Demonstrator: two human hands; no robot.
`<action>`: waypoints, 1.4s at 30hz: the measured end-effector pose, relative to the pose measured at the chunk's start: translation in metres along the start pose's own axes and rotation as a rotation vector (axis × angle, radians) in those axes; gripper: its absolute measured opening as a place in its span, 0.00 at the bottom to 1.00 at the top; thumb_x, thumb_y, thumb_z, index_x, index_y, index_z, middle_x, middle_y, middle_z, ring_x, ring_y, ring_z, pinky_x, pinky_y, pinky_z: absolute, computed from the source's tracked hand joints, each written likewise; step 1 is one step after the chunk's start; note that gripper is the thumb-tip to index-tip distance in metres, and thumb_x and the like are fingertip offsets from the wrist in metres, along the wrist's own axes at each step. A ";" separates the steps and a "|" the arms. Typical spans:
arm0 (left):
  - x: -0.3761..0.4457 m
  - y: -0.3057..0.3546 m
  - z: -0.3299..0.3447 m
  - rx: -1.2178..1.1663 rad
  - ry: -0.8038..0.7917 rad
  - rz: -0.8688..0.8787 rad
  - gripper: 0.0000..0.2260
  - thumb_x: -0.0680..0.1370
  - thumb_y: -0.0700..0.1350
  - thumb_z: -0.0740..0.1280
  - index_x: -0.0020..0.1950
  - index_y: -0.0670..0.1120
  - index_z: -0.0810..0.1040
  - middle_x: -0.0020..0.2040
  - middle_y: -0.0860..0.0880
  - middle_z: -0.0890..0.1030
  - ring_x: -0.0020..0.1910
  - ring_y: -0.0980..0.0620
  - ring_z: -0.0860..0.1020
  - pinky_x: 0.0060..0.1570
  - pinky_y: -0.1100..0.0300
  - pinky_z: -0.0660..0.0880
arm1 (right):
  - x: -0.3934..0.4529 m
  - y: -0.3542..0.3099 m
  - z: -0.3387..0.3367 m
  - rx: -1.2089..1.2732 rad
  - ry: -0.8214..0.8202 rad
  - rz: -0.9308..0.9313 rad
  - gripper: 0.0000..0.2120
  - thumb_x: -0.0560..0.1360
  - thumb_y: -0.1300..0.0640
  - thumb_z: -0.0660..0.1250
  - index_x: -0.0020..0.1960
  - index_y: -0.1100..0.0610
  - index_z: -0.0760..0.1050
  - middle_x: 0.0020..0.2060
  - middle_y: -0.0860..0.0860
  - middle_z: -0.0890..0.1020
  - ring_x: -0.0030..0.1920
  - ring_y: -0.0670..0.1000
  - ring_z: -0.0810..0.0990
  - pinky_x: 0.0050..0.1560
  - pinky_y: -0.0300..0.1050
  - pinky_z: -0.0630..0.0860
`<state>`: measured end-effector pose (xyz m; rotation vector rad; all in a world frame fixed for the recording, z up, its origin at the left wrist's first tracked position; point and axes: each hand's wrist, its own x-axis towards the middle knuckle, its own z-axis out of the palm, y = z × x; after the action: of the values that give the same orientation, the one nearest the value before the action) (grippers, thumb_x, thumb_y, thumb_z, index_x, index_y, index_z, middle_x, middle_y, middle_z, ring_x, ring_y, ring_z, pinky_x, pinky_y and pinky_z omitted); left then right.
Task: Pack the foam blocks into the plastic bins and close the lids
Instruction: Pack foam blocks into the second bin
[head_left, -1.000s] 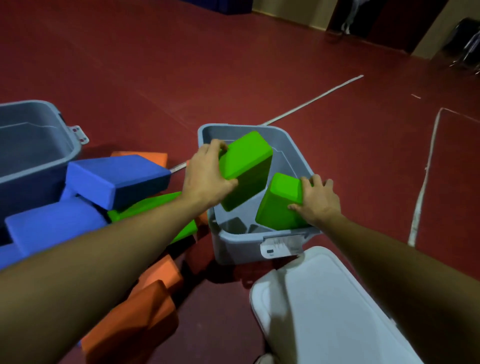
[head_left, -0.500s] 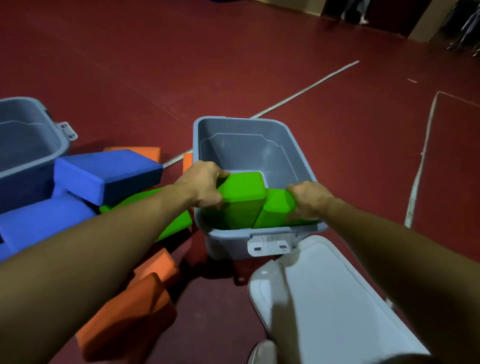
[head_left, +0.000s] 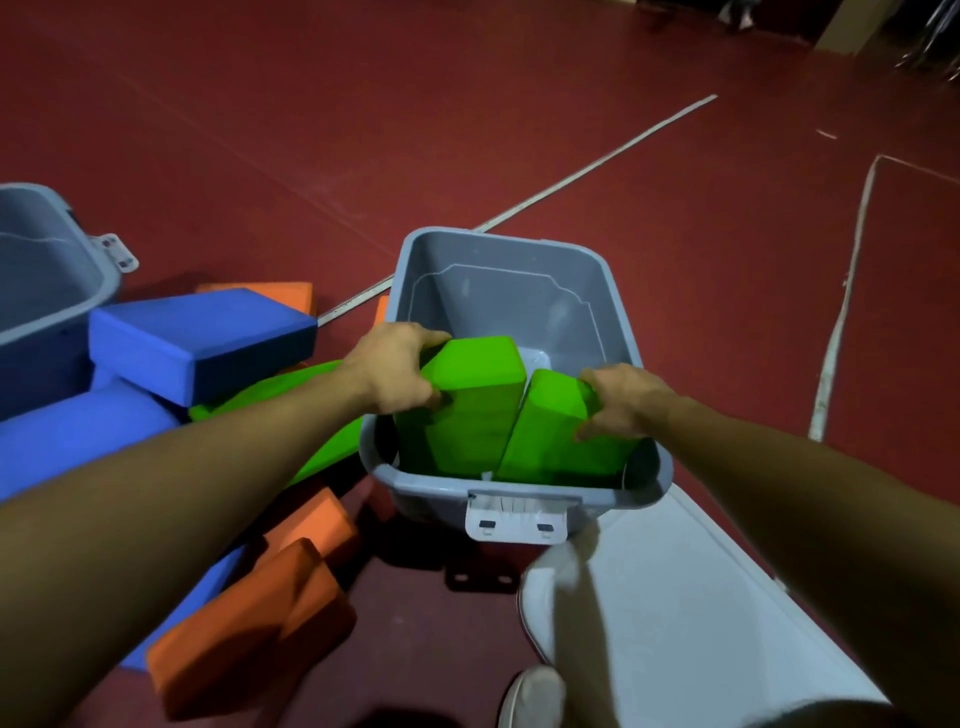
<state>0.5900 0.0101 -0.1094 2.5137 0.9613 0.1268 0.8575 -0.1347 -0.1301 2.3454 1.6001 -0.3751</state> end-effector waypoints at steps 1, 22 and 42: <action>0.000 -0.003 0.004 -0.016 0.033 0.002 0.33 0.61 0.55 0.76 0.66 0.52 0.77 0.59 0.46 0.81 0.58 0.44 0.78 0.58 0.52 0.75 | 0.002 0.001 0.002 0.008 0.021 0.008 0.29 0.64 0.36 0.76 0.58 0.50 0.74 0.57 0.55 0.80 0.56 0.58 0.78 0.50 0.46 0.74; -0.005 0.004 0.018 -0.057 -0.099 -0.191 0.31 0.53 0.67 0.74 0.52 0.56 0.85 0.34 0.55 0.83 0.43 0.50 0.82 0.45 0.58 0.77 | -0.011 -0.010 -0.008 -0.072 -0.219 0.045 0.25 0.61 0.37 0.79 0.42 0.55 0.76 0.43 0.55 0.79 0.44 0.58 0.78 0.41 0.43 0.70; 0.004 -0.007 0.039 -0.092 0.108 -0.047 0.36 0.64 0.54 0.76 0.71 0.57 0.71 0.62 0.48 0.81 0.61 0.44 0.78 0.61 0.53 0.75 | 0.002 0.023 0.019 0.242 0.236 0.023 0.30 0.63 0.40 0.79 0.59 0.54 0.78 0.52 0.58 0.78 0.54 0.60 0.77 0.51 0.47 0.72</action>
<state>0.5981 0.0028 -0.1480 2.4196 1.0320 0.2882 0.8785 -0.1475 -0.1465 2.6740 1.7129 -0.3112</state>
